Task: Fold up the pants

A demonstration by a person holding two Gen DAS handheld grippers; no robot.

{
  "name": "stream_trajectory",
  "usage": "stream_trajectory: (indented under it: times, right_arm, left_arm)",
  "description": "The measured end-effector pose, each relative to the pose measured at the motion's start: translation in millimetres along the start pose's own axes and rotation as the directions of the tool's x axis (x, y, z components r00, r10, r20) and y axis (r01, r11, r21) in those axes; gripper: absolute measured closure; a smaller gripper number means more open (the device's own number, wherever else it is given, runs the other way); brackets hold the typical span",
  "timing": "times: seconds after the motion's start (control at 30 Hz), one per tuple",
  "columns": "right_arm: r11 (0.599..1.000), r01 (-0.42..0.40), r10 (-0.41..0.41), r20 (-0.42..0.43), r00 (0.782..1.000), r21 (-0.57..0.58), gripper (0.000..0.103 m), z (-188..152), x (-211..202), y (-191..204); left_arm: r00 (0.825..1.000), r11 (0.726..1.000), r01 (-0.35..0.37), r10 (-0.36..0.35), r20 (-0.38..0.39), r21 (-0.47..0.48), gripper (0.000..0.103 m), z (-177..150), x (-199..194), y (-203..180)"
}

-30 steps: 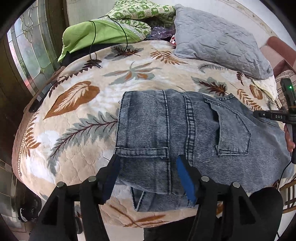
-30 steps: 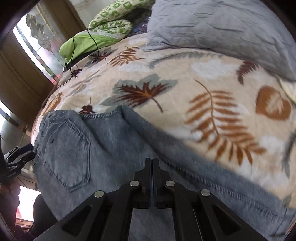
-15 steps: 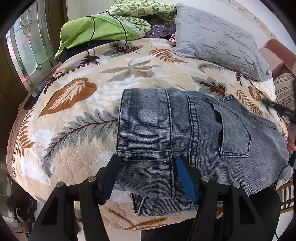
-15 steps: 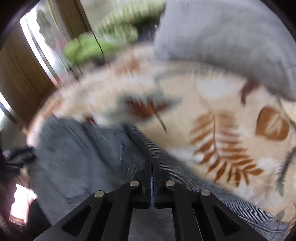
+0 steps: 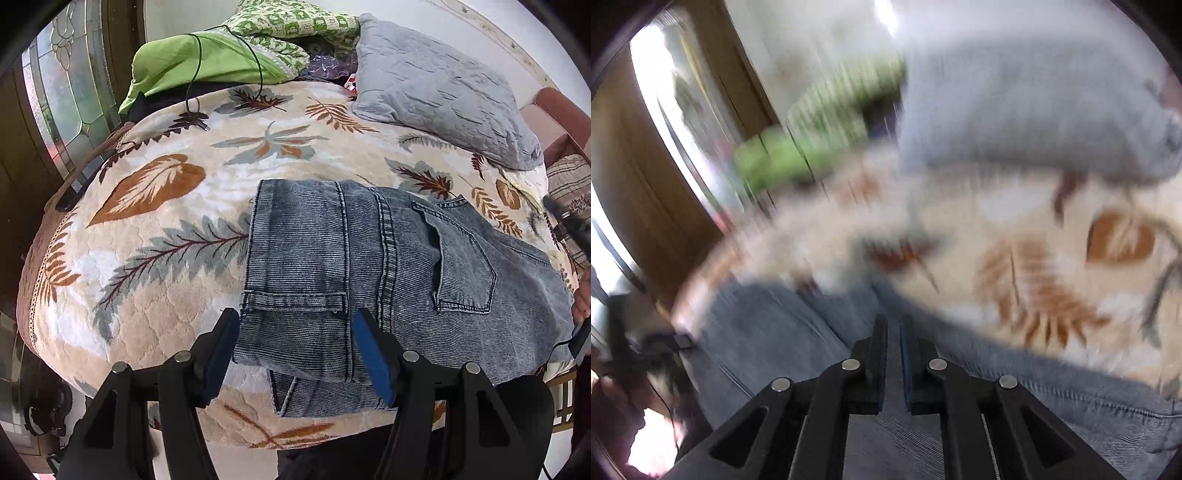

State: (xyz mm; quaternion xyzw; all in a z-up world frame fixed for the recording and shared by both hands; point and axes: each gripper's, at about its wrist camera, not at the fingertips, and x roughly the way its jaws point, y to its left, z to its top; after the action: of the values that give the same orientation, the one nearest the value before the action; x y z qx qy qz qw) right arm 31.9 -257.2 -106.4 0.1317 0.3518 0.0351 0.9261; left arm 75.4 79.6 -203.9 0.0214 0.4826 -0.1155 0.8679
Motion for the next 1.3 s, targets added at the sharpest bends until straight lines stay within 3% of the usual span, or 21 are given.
stream_trajectory:
  times: [0.07,0.1,0.27,0.4,0.47,0.57,0.7,1.0,1.07,1.13,1.23,1.3]
  right_arm:
    - [1.0,0.008,-0.007,0.048,0.999,-0.021,0.046,-3.2,-8.0,5.9]
    - [0.999,0.032,-0.031,0.042,0.999,-0.01,0.003,-4.4,-7.4,6.0]
    - [0.995,0.085,-0.088,0.072,0.994,0.05,0.0,-6.8,-6.9,-2.9]
    - [0.997,0.019,-0.011,-0.114,0.993,0.069,0.0,-2.5,15.7,-15.0]
    - [0.997,0.06,-0.048,-0.215,0.975,0.052,0.001,-1.6,26.7,-22.0]
    - [0.998,0.065,-0.055,-0.335,0.941,0.019,0.021,-4.1,46.3,-33.8]
    - [0.998,0.041,-0.059,-0.458,0.887,-0.049,0.033,-11.1,74.4,-44.4]
    - [0.981,-0.022,-0.099,-0.591,0.8,-0.194,0.044,-19.3,117.5,-36.7]
    - [0.977,-0.034,-0.104,-0.605,0.789,-0.212,0.053,-17.9,120.5,-33.8]
    - [0.968,-0.053,-0.115,-0.623,0.774,-0.244,0.088,-18.1,117.9,-28.6]
    - [0.953,-0.073,-0.138,-0.637,0.758,-0.294,0.093,-24.5,111.1,-19.6]
    - [0.939,-0.045,-0.187,-0.615,0.766,-0.342,0.096,-25.7,108.9,-14.9]
  left_arm:
    - [1.0,1.0,0.0,0.0,0.008,0.003,0.038,1.3,-2.4,-1.3]
    - [1.0,1.0,0.003,-0.003,0.012,0.002,0.038,2.0,-3.5,-1.8]
    - [1.0,1.0,0.013,-0.013,0.02,0.008,0.038,1.7,-9.4,-7.4]
    - [1.0,1.0,0.009,-0.009,0.02,0.021,0.038,1.0,-9.5,-10.6]
    - [1.0,1.0,-0.006,0.006,-0.002,0.014,0.035,0.7,-3.2,-9.3]
    - [0.999,1.0,-0.015,0.015,-0.033,0.007,0.035,-1.6,6.0,-7.3]
    - [0.999,1.0,-0.012,0.013,-0.035,0.013,0.035,-3.8,9.6,-6.5]
    - [0.999,1.0,-0.017,0.018,-0.05,0.01,0.035,-5.4,18.7,-6.4]
    - [0.998,1.0,-0.018,0.018,-0.056,0.01,0.035,-6.2,20.4,-6.4]
    - [0.998,1.0,-0.017,0.017,-0.055,0.011,0.035,-5.5,20.4,-6.4]
    - [0.999,1.0,-0.012,0.012,-0.052,0.009,0.035,-3.7,19.6,-6.3]
    - [0.999,1.0,-0.012,0.013,-0.048,0.012,0.035,-2.3,18.7,-7.3]
